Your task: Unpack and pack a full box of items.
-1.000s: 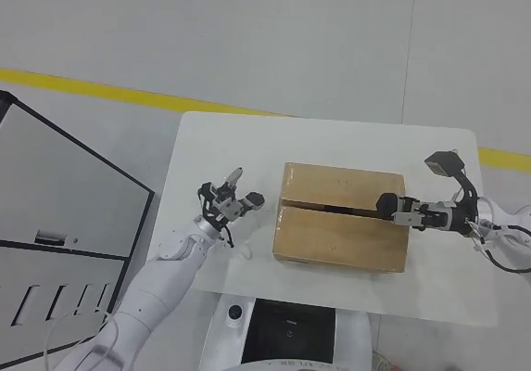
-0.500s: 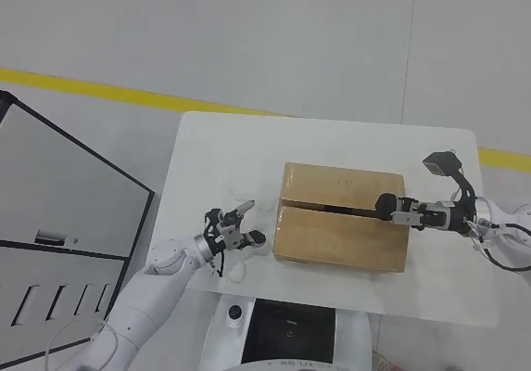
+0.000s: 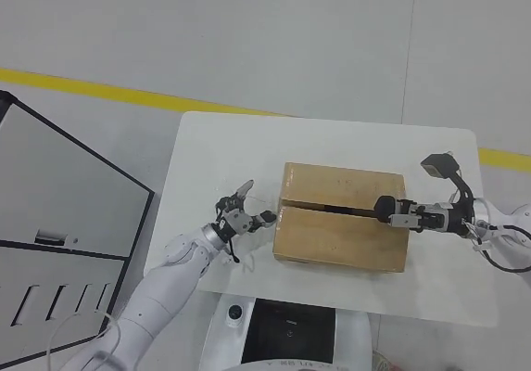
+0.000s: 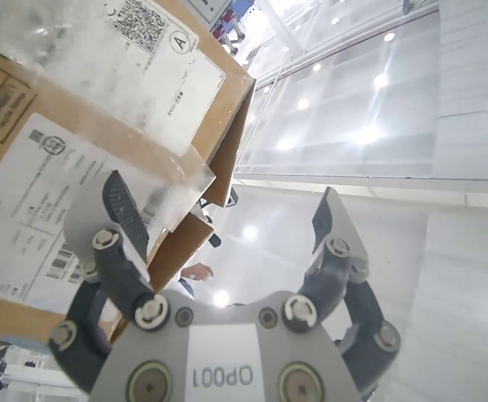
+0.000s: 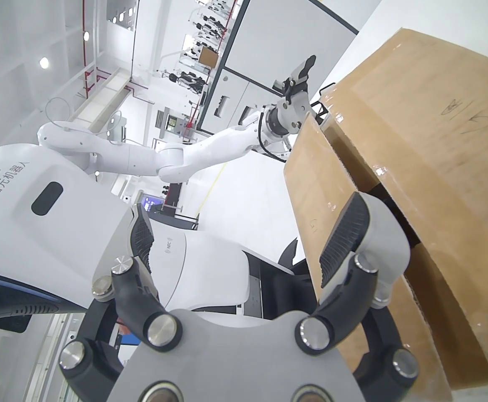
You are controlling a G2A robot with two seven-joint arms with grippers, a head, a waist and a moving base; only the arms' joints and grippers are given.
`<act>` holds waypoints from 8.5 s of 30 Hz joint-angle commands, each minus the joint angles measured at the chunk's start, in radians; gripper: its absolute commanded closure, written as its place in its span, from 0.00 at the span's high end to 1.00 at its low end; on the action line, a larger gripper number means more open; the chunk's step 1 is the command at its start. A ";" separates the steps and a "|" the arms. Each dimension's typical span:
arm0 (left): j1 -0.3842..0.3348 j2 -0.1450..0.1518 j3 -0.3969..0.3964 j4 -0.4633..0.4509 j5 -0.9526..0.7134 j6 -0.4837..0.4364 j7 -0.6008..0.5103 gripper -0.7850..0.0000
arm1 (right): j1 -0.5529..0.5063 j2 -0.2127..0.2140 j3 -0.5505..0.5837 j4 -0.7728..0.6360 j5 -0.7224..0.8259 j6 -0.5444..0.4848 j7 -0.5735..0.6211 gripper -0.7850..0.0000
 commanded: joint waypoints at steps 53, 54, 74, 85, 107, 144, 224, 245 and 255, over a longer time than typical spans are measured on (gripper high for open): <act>-0.033 -0.069 -0.057 0.060 -0.204 -0.101 -0.067 1.00 | 0.034 -0.001 -0.059 -0.003 -0.007 0.001 0.001 1.00; -0.031 -0.070 -0.059 0.059 -0.214 -0.096 -0.077 1.00 | 0.033 -0.001 -0.060 -0.004 -0.006 0.001 0.001 1.00; -0.020 -0.079 -0.096 0.073 -0.176 -0.139 -0.118 1.00 | 0.060 0.001 -0.094 0.007 -0.039 -0.001 -0.001 1.00; -0.023 -0.076 -0.100 0.070 -0.144 -0.145 -0.125 1.00 | 0.073 0.002 -0.093 0.015 -0.077 -0.013 -0.013 1.00; -0.023 -0.076 -0.100 0.070 -0.144 -0.145 -0.125 1.00 | 0.073 0.002 -0.093 0.015 -0.077 -0.013 -0.013 1.00; -0.023 -0.076 -0.100 0.070 -0.144 -0.145 -0.125 1.00 | 0.073 0.002 -0.093 0.015 -0.077 -0.013 -0.013 1.00; -0.023 -0.076 -0.100 0.070 -0.144 -0.145 -0.125 1.00 | 0.073 0.002 -0.093 0.015 -0.077 -0.013 -0.013 1.00; -0.023 -0.076 -0.100 0.070 -0.144 -0.145 -0.125 1.00 | 0.073 0.002 -0.093 0.015 -0.077 -0.013 -0.013 1.00; -0.021 -0.079 -0.100 0.066 -0.164 -0.126 -0.085 0.19 | 0.073 0.002 -0.093 0.015 -0.077 -0.013 -0.013 0.80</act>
